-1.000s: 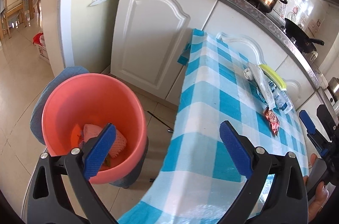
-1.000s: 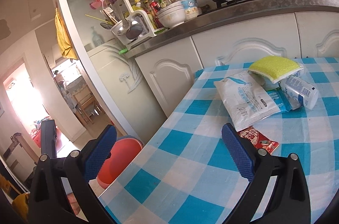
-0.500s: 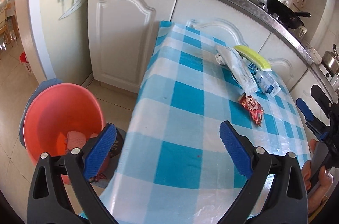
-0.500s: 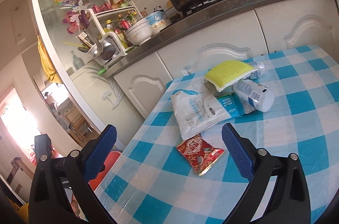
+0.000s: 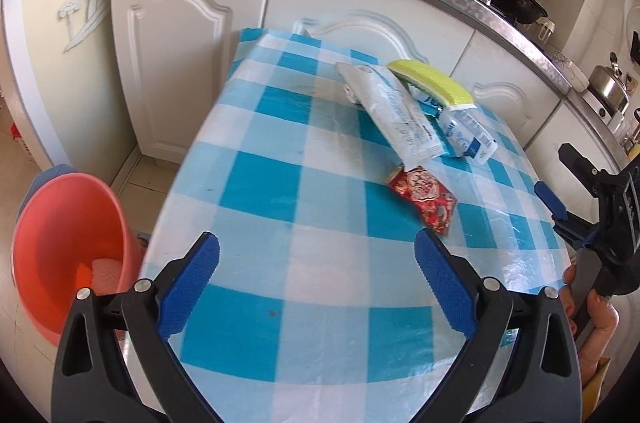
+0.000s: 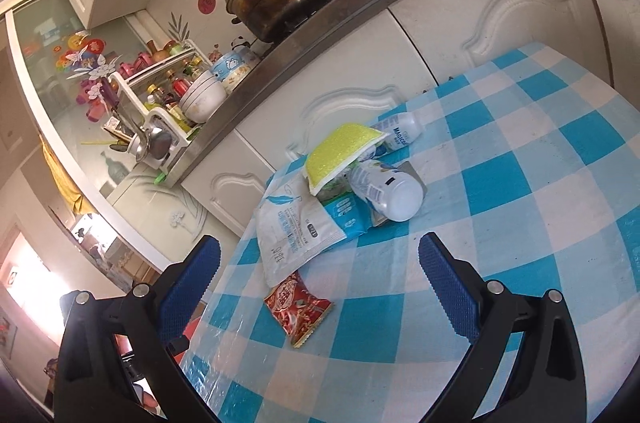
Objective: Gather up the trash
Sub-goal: 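Reach the left tool to the white wipe packet while the right tool reaches the white bottle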
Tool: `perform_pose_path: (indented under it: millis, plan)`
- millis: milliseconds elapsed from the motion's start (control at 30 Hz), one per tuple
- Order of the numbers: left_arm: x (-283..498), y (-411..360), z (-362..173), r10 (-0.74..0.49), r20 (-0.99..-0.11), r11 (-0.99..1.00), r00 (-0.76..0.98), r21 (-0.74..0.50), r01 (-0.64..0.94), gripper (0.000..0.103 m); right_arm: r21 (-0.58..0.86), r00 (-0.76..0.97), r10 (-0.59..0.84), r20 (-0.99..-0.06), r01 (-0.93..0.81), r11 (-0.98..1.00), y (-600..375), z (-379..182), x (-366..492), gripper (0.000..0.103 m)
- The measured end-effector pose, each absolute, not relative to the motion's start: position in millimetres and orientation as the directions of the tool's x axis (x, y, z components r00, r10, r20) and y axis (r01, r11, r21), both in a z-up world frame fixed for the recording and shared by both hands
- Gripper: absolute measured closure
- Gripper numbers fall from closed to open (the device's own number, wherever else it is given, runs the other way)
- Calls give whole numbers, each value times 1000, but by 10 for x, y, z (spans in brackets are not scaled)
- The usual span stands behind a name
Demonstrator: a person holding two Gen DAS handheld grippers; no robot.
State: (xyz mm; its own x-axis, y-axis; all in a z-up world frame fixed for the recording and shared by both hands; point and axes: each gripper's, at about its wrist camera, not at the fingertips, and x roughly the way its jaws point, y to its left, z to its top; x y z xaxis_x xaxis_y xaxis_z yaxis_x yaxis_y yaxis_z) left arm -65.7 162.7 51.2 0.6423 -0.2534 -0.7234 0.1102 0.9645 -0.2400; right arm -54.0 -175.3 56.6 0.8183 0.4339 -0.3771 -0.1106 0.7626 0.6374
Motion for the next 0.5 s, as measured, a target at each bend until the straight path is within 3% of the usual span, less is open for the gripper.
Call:
perform_pose_path:
  millis: [500]
  plan:
    - [-180, 1162, 419, -346, -725, 935, 596, -321, 153, 4, 609, 746, 442, -498, -62, 791, -1908, 422, 95, 5]
